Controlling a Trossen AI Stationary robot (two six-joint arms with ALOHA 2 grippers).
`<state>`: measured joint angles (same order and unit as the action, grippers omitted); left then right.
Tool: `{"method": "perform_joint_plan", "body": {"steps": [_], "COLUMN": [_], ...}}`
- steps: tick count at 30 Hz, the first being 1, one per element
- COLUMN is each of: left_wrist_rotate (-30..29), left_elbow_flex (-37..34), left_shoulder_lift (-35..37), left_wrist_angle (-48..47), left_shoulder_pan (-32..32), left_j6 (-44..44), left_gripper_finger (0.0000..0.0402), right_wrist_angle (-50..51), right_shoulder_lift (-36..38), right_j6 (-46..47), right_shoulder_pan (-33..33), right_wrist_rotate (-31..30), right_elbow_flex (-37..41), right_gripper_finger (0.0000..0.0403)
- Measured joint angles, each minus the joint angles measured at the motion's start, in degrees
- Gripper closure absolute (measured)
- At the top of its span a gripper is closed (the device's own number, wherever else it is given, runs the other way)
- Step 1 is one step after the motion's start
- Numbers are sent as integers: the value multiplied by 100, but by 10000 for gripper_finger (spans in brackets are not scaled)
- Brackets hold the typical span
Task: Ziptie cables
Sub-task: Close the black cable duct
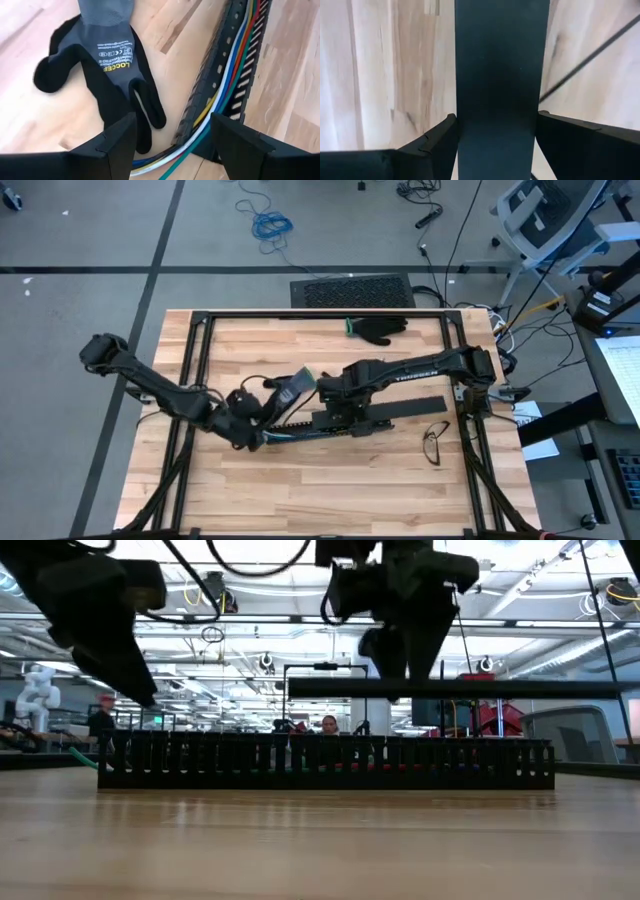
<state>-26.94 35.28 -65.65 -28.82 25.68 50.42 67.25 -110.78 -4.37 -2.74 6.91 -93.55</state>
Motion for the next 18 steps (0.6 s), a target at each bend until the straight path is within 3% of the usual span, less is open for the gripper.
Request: {"method": "perform_joint_plan", "body": {"steps": [8,18], "left_wrist_rotate": [-217,-631], "left_elbow_flex": [-1,-1], "left_shoulder_lift": [8,-41], "left_wrist_angle": [291,1186], "left_shoulder_pan": [130,130], "left_j6": [-117,120], "left_gripper_finger": [157,157], "right_wrist_angle": [-660,-809], "right_shoulder_lift": [0,0], "right_j6": [477,-177], "right_shoulder_pan": [-36,-55], "right_wrist_rotate": [58,42], "right_elbow_flex": [612,657], "right_gripper_finger": [170,170]}}
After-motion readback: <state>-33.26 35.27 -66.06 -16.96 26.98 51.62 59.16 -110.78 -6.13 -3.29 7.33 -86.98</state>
